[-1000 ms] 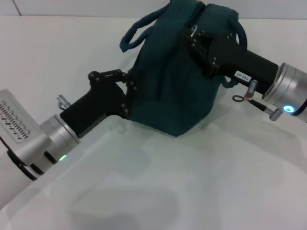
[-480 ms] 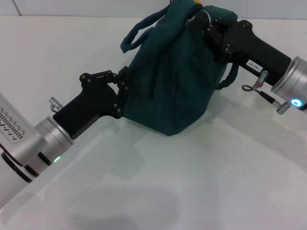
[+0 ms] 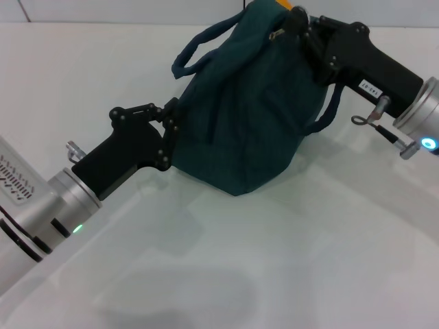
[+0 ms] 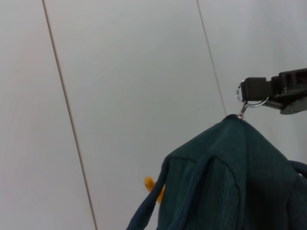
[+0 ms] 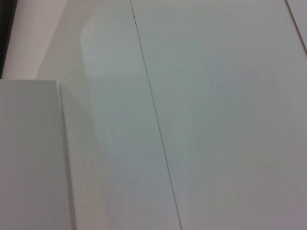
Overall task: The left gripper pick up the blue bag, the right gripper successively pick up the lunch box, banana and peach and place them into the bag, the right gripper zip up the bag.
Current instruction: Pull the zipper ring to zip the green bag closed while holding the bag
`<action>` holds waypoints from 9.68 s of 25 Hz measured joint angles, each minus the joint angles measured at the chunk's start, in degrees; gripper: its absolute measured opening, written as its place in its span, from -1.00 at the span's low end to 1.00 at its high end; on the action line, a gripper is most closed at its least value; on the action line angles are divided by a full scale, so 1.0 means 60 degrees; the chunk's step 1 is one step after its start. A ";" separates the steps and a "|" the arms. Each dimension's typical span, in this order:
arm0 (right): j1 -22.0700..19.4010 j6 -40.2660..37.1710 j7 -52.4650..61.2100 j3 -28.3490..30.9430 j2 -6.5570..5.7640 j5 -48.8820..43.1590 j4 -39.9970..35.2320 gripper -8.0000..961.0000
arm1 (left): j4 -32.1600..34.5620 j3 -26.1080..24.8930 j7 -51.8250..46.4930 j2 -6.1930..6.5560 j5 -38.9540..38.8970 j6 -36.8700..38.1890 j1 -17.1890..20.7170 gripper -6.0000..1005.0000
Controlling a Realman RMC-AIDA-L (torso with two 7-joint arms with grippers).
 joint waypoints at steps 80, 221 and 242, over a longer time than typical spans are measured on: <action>-0.0136 0.0080 -0.1037 0.0849 0.0018 -0.0080 0.0514 -0.94 | 0.0965 0.0275 -0.3506 0.0006 0.1020 0.0730 -0.1075 -0.75; -0.0403 0.2105 0.0577 0.1791 -0.0526 -0.0460 0.0832 0.15 | 0.7285 0.0310 -1.5235 0.0587 0.6618 -0.1130 -0.2291 -0.89; 0.0061 0.1697 0.1607 0.1940 -0.0642 -0.3270 0.0480 0.14 | 0.7421 0.0303 -1.4927 0.0411 0.6338 -0.1037 -0.2150 -0.89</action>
